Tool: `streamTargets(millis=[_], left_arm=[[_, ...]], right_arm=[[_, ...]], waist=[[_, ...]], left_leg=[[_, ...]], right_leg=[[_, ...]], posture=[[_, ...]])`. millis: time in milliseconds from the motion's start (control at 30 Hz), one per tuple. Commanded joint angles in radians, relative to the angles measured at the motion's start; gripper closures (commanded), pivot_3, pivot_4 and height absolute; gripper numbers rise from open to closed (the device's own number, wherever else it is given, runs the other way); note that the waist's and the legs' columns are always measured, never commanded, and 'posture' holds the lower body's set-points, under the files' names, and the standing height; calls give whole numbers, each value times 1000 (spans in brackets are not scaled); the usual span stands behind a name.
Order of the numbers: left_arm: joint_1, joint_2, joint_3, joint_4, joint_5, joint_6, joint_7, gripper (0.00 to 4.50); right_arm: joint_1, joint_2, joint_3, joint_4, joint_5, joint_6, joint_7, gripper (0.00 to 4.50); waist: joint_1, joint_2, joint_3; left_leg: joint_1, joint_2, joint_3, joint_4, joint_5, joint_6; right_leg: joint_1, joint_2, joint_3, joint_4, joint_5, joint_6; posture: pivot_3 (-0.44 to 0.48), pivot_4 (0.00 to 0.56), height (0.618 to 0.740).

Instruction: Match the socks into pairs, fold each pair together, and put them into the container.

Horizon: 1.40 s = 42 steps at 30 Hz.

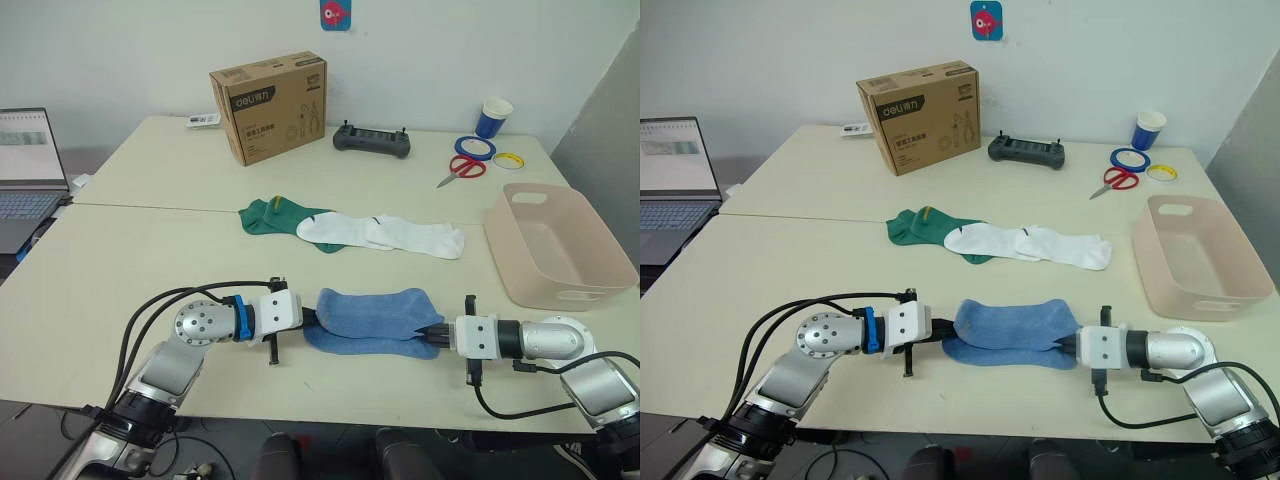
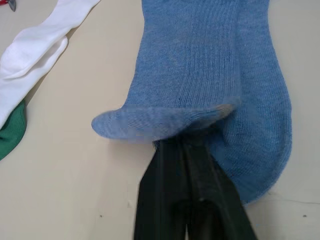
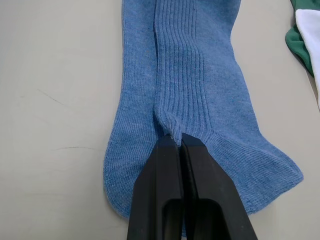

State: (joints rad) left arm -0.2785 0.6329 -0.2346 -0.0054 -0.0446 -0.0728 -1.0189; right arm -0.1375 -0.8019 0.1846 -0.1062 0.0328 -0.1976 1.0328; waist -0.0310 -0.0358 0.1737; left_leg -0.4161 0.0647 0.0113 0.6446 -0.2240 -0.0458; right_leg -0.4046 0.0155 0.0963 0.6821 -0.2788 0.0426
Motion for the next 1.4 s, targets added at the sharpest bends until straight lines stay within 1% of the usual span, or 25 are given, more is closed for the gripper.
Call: streamTargets(millis=[33,133,233,433,600,700,767,833,933,1000,1100,1267,1367,1400], left_arm=[[-13,-2,17,-28,-34,0,-14,4478],[-23,0,19,-16,-29,-4,-10,4478],[-37,0,28,-9,-35,-4,-11,4478],[-68,5,62,-15,-101,51,-32,4478],[-97,15,113,-61,-186,179,-44,4478],[-80,30,149,-152,-280,328,-47,4478],[-50,56,162,-228,-324,395,-59,4478],[-31,74,168,-273,-342,425,-60,4478],[-16,88,201,-346,-431,551,-42,4478],[-3,105,207,-374,-452,586,-44,4478],[3,114,195,-362,-410,542,-36,4478],[5,94,126,-329,-304,405,-34,4478],[25,63,98,-318,-263,332,-18,3888],[28,51,90,-312,-242,303,-6,3616]], right_arm=[[-15,7,-29,-29,40,24,-1,4500],[-24,10,-31,-23,41,42,-8,4500],[-45,29,-52,-30,90,98,-12,4500],[-92,51,-109,-55,224,252,-5,4500],[-151,30,-140,-54,280,325,30,4500],[-188,23,-171,-89,361,445,32,4500],[-201,9,-193,-137,428,534,43,4500],[-204,-2,-206,-172,467,595,47,4500],[-182,-44,-221,-238,544,700,70,4500],[-168,-62,-238,-265,573,740,68,4500],[-160,-74,-250,-285,595,774,63,4500],[-164,-54,-223,-292,571,766,35,4500],[-148,-55,-213,-304,561,761,33,4500],[-145,-55,-212,-308,561,762,32,4500]], waist=[[0,0,0],[0,0,0],[-1,0,0],[-1,0,0],[-1,0,0],[-1,0,0],[-3,0,0],[-2,0,0],[-1,0,0],[-1,0,0],[-1,0,0],[-1,0,0],[-1,0,0],[-1,0,0]], left_leg=[[0,0,0,0,0,0],[0,0,0,0,0,0],[0,0,0,0,0,0],[0,0,0,0,0,0],[0,0,-1,0,0,0],[0,0,-1,0,0,0],[0,0,-1,0,0,0],[0,0,-2,0,0,0],[0,0,-2,0,0,0],[0,0,-2,0,0,0],[0,0,-2,0,0,0],[0,0,-2,0,0,0],[0,0,-2,0,0,0],[-1,0,-2,0,0,0]], right_leg=[[0,0,0,0,0,0],[0,0,0,0,0,-1],[0,0,0,0,0,-1],[0,0,0,0,1,-1],[0,0,0,1,1,-1],[0,0,0,1,1,-1],[0,0,0,1,1,-1],[0,0,-1,1,1,-1],[0,0,-1,1,0,0],[0,0,-1,1,0,1],[0,0,-1,0,0,1],[0,1,-1,0,0,0],[0,0,-1,0,0,0],[0,0,-1,0,0,0]], posture=[[0,150,740],[0,150,740],[0,150,740],[0,150,740],[0,150,740],[0,150,740],[0,150,740],[0,150,740],[0,150,740],[0,150,740],[0,150,740],[0,150,740],[0,150,740],[0,150,740]])
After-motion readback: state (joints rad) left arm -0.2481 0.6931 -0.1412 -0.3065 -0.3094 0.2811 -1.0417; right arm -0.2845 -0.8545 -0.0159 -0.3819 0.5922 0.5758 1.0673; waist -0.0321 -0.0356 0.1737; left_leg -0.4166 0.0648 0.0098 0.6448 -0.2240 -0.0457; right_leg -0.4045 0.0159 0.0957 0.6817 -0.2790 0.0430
